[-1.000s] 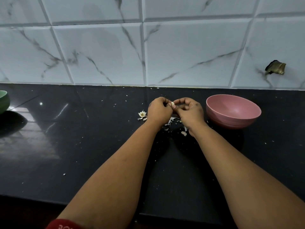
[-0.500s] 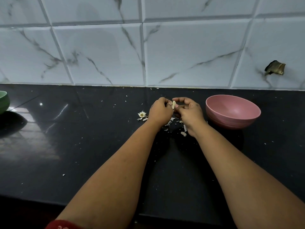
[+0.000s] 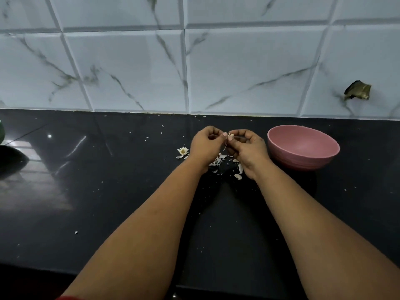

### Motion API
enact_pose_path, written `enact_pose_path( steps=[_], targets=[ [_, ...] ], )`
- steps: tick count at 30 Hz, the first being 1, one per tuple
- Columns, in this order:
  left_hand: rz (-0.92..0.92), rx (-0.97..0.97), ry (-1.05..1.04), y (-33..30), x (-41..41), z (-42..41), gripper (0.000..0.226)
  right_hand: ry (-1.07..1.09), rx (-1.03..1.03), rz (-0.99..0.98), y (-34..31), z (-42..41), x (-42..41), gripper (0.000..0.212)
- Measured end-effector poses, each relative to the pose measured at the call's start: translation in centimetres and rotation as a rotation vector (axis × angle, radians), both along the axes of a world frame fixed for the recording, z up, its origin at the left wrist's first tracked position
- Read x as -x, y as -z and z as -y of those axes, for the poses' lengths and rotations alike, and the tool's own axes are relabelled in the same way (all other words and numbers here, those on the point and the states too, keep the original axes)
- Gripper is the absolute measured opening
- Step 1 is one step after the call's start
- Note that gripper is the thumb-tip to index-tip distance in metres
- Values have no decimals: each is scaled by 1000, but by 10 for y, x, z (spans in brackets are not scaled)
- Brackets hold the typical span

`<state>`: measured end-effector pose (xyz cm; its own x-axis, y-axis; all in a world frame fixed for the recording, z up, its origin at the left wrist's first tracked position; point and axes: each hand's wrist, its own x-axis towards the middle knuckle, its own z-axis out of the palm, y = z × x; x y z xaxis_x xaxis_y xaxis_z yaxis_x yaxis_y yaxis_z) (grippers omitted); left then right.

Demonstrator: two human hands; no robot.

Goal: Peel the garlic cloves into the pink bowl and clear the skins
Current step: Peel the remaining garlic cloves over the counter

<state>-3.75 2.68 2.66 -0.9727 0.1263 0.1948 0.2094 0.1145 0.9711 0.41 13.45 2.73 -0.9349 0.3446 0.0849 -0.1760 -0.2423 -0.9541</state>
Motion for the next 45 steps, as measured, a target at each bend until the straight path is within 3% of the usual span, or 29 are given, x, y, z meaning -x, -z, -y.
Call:
enact_pose_path(
  steps=[9, 19, 29, 36, 45],
  targets=[
    [-25, 67, 19, 2, -2, 2, 7, 57, -79, 14, 0, -3, 2, 10],
    [312, -269, 46, -12, -5, 1, 4, -28, -44, -25, 1, -1, 4, 13],
    [465, -365, 82, -14, -3, 5, 15, -122, -17, -46, 0, 0, 1, 13],
    [219, -154, 117, -5, 0, 1, 18, -28, -4, -59, 1, -3, 3, 9],
    [175, -35, 146, -10, -3, 3, 23, -92, 121, -49, 0, -6, 5, 11]
  ],
)
